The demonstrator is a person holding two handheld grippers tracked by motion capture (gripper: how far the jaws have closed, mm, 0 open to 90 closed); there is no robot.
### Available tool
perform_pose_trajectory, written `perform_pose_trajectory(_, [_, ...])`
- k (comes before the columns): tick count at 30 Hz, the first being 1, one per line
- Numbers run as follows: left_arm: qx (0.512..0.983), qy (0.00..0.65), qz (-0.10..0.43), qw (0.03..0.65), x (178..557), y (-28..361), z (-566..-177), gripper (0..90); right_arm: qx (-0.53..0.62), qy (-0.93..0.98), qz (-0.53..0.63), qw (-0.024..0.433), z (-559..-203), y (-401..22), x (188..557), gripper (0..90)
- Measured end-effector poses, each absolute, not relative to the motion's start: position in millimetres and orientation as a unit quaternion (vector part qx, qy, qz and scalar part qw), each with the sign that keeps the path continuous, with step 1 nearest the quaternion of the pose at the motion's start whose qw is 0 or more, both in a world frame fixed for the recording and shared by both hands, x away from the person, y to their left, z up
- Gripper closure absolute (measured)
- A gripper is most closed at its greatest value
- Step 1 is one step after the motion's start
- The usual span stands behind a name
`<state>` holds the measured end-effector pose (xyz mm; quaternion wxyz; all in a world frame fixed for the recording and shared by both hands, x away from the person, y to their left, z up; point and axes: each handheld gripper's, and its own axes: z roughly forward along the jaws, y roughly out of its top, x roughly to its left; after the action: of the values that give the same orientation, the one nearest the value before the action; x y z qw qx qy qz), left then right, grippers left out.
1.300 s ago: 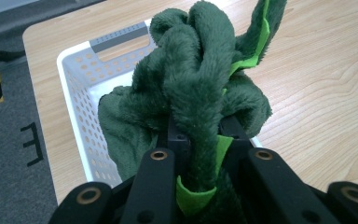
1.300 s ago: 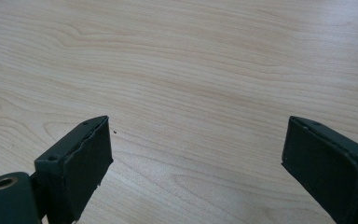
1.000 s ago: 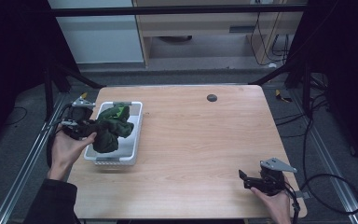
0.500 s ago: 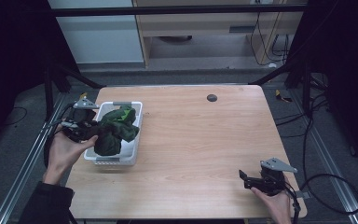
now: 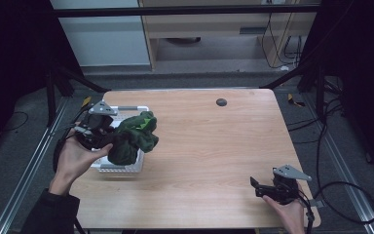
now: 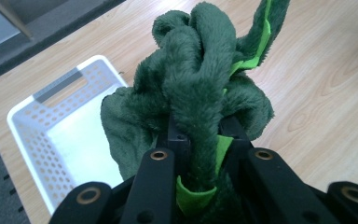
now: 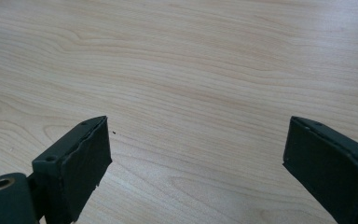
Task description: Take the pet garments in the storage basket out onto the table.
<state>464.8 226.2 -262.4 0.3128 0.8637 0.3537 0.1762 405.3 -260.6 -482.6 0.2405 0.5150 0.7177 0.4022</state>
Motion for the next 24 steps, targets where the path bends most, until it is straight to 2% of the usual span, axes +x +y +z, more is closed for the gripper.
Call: perform_pose_trajectory(24, [0.900, 0.276, 0.158, 0.296, 462, 157, -257, 78.4, 0.509, 0.719, 0.402, 0.249, -482, -262, 405, 7.5])
